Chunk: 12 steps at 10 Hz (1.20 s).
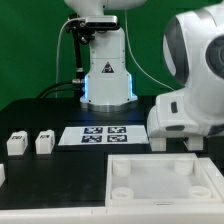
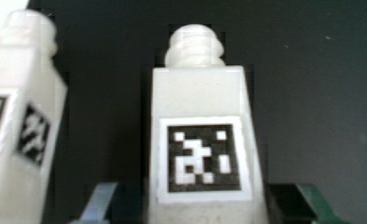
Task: Assemble one leg
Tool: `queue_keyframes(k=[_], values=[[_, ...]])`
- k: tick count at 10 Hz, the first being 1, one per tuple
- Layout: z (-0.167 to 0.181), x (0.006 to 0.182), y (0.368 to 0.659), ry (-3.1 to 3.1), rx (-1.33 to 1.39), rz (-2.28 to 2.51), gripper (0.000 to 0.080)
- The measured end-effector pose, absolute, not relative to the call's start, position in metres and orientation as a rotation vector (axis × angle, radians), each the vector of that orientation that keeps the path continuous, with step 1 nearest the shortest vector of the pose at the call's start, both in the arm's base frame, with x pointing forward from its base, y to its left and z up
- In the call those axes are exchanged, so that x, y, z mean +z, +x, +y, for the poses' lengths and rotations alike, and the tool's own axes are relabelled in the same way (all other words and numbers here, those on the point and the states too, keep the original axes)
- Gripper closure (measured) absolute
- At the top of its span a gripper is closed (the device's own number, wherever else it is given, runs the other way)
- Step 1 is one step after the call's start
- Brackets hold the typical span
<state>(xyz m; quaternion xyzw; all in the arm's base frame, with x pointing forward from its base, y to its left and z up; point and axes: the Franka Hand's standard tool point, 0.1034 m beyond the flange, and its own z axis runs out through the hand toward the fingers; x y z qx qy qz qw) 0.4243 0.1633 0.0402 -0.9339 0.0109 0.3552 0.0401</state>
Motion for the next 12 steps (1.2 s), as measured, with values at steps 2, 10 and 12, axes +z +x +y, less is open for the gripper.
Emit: queue_keyframes(k=[2,10,12], values=[[0.153,0.082,0.452,-2.864,0.970,-0.055,0.0509],[0.144,0.163,0.504,-3.002,-0.208,0.004,0.0509],[0.141,0.173,0.547,-2.966,-0.477,-0.049,0.0509]])
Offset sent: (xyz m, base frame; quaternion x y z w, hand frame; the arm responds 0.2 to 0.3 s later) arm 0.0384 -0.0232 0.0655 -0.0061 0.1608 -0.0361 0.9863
